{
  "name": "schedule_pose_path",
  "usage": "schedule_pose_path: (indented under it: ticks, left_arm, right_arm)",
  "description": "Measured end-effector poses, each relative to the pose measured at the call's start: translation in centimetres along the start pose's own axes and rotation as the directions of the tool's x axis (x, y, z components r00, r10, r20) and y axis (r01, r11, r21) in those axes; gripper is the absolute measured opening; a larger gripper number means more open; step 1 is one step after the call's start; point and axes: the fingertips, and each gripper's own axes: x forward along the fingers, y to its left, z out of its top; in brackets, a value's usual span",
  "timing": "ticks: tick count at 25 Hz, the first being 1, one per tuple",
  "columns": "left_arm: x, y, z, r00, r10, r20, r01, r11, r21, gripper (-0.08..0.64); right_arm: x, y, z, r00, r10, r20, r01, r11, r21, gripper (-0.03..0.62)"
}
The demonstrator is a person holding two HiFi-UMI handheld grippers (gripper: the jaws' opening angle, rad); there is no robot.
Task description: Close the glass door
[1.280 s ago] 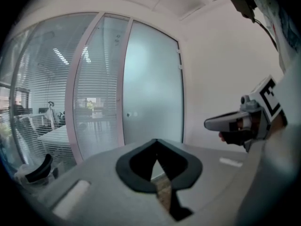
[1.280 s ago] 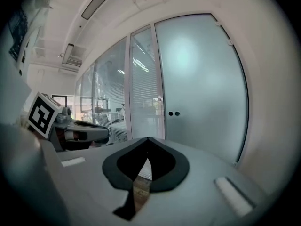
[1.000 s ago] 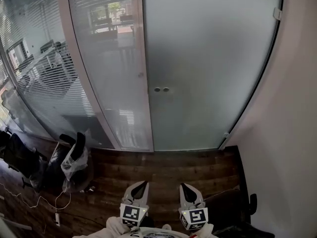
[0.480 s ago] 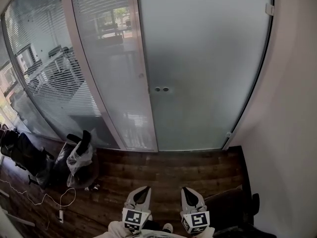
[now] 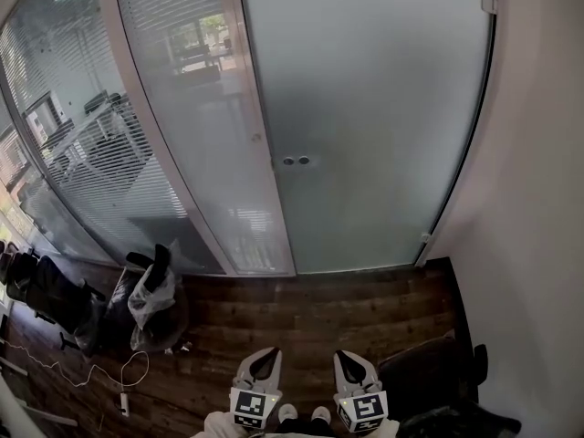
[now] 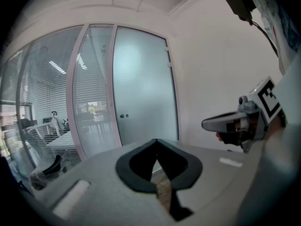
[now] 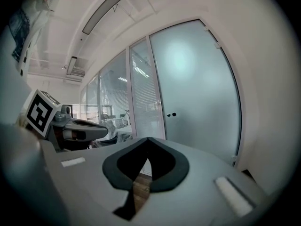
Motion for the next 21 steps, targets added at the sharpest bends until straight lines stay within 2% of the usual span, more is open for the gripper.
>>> schedule_pose_path:
  ticks: [5,12,15,21]
  left_arm:
    - [0.1,1.2,-0.9,1.000,0.004,0.001,-0.004,1.000,-0.016,0.003]
    - [-0.8,4.6,0.5,0.997,0.047,0.060,-0.045,0.998,-0.034,0.003]
    - [-1.2,6.0,1.0,0.995,0.061,0.081,-0.058,0.998,-0.040,0.003]
    - [-1.3,6.3,1.1,0.995,0.045,0.091,-0.041,0.998,-0.041,0.003]
  right_arm:
    - [1.4,1.7,-0.6,0.999,0.030,-0.026,-0.031,0.999,-0.023,0.006]
    - [3.7,4.4,2.1,0.998,0.063,-0.001,-0.063,0.994,-0.087,0.006]
    - [4.5,4.9,2.9,0.998,0.059,0.009,-0.058,0.994,-0.097,0.006]
    - [4.8,5.1,3.0,0.999,0.041,0.006,-0.040,0.996,-0.085,0.006]
